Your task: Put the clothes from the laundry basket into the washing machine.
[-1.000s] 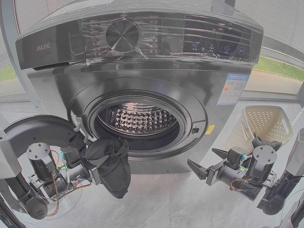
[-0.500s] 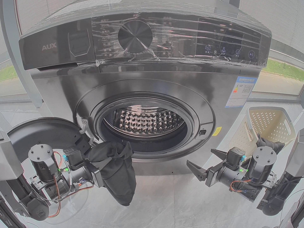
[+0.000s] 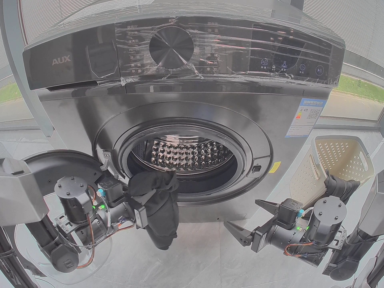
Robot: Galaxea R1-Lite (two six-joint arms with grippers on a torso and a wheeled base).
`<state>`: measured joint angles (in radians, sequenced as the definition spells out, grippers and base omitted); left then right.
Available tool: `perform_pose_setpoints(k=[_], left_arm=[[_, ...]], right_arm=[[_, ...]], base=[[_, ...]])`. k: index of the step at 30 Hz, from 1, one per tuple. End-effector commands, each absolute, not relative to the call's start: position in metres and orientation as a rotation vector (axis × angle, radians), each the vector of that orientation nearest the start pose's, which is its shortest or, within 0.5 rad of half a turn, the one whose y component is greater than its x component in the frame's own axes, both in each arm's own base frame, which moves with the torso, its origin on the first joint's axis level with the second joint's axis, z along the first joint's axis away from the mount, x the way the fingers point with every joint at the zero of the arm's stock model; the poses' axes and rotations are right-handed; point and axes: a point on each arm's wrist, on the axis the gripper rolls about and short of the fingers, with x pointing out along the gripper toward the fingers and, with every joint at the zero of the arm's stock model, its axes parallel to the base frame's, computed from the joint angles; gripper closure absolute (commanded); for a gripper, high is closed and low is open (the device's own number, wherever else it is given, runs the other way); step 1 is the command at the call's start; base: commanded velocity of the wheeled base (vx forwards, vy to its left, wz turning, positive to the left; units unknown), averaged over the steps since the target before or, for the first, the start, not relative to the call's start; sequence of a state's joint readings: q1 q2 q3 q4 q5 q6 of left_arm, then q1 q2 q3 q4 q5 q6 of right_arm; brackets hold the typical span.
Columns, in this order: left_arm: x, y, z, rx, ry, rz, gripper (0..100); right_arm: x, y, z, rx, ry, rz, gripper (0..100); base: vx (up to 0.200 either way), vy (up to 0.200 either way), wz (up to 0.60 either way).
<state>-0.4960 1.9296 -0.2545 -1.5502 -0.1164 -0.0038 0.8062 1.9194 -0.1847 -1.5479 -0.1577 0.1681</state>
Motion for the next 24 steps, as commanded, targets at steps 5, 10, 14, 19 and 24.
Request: perform_pose_setpoints(k=[5,10,14,19,24], left_arm=[[0.273,-0.163,0.065,-0.031,0.121,-0.613,100],[0.296,-0.185,0.052,-0.064,0.101,-0.594,100],[0.319,-0.200,0.053,-0.088,0.033,-0.585,100],[0.336,-0.210,0.054,-0.102,-0.018,-0.583,100],[0.350,-0.219,0.042,-0.096,0.009,-0.574,100]], right_arm=[[0.171,0.179,0.079,0.069,0.222,0.644,0],[0.171,0.179,0.079,0.069,0.224,0.644,0],[0.171,0.179,0.078,0.068,0.225,0.644,0],[0.171,0.179,0.079,0.070,0.221,0.643,0],[0.171,0.179,0.079,0.069,0.224,0.644,0]], base=[[0.000,0.000,0.00],[0.000,0.000,0.00],[0.000,0.000,0.00],[0.000,0.000,0.00],[0.000,0.000,0.00]])
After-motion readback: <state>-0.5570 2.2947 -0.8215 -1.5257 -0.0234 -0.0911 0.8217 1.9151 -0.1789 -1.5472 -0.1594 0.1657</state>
